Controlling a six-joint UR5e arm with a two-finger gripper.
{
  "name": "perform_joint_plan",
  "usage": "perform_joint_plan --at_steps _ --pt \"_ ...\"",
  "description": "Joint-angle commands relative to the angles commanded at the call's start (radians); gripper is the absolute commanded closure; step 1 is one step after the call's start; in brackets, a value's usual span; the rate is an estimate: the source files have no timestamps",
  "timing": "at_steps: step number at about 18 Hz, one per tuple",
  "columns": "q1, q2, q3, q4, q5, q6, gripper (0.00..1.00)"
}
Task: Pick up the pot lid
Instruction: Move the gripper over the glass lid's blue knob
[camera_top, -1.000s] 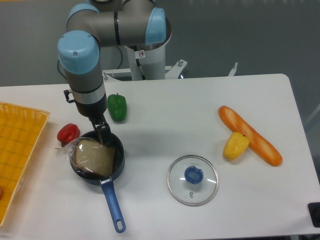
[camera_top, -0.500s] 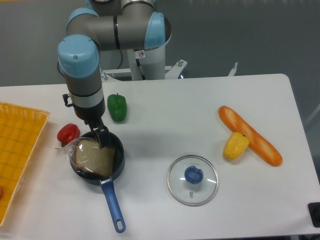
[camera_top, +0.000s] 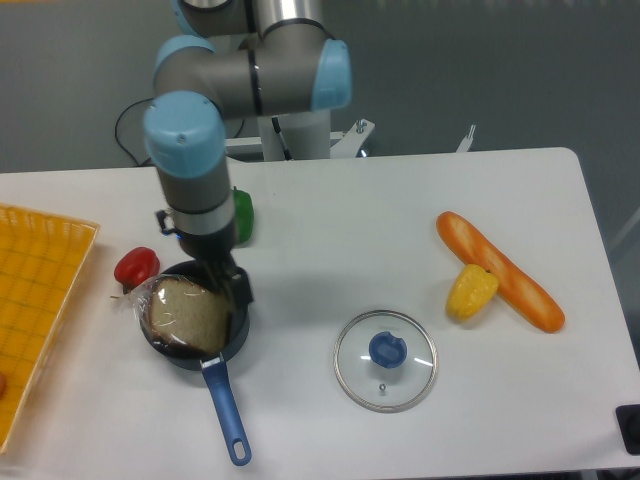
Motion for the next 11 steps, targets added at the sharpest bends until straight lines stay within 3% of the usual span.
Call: perform_joint_plan --at_steps 11 --pt "0.115 -0.109 0.072 0.0 0.014 0.04 0.0"
